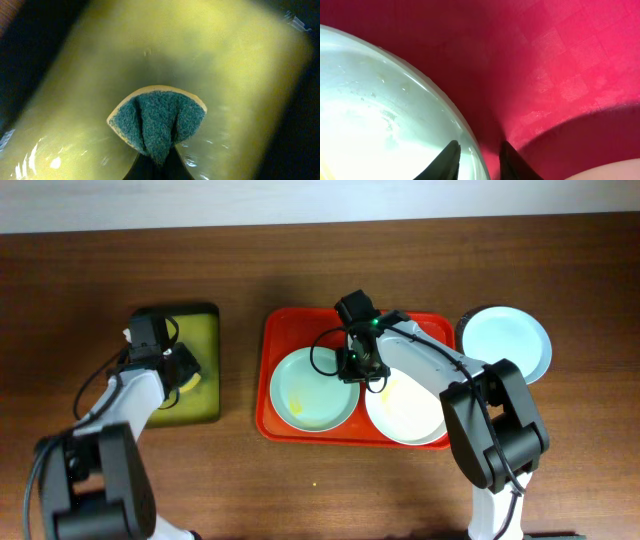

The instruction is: Clean dirty plates on tray and stack at the side

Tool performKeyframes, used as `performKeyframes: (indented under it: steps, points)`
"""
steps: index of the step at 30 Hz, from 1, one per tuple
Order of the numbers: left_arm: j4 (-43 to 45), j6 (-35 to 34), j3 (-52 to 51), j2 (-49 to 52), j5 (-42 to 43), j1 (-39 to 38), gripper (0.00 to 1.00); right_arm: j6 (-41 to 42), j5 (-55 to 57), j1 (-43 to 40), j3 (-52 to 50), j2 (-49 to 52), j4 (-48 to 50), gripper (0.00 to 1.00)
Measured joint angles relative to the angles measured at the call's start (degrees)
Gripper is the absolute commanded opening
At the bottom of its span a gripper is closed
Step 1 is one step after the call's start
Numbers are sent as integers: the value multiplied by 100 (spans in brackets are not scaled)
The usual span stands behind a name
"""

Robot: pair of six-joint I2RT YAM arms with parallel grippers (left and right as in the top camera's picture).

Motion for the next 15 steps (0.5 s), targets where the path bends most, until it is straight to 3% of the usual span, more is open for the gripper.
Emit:
performKeyframes:
  steps: [3, 5, 9, 11, 15]
  points:
    - [-184, 0, -4, -1469, 466, 0, 0, 2, -4, 0, 0, 0, 0, 28]
    - [-507, 0, -4, -1843, 1268, -37, 0, 17, -48, 0, 0, 0, 24, 4]
    - [-1165, 11, -2, -1572, 2105, -1239, 0, -42, -332, 0, 2, 0, 20, 4]
    - [-1078, 26, -4, -1110, 2109, -2031, 0, -37, -398, 0, 2, 0, -90, 4]
    - [-612, 26, -4, -527, 2118, -2623, 0, -37, -424, 0, 2, 0, -195, 4]
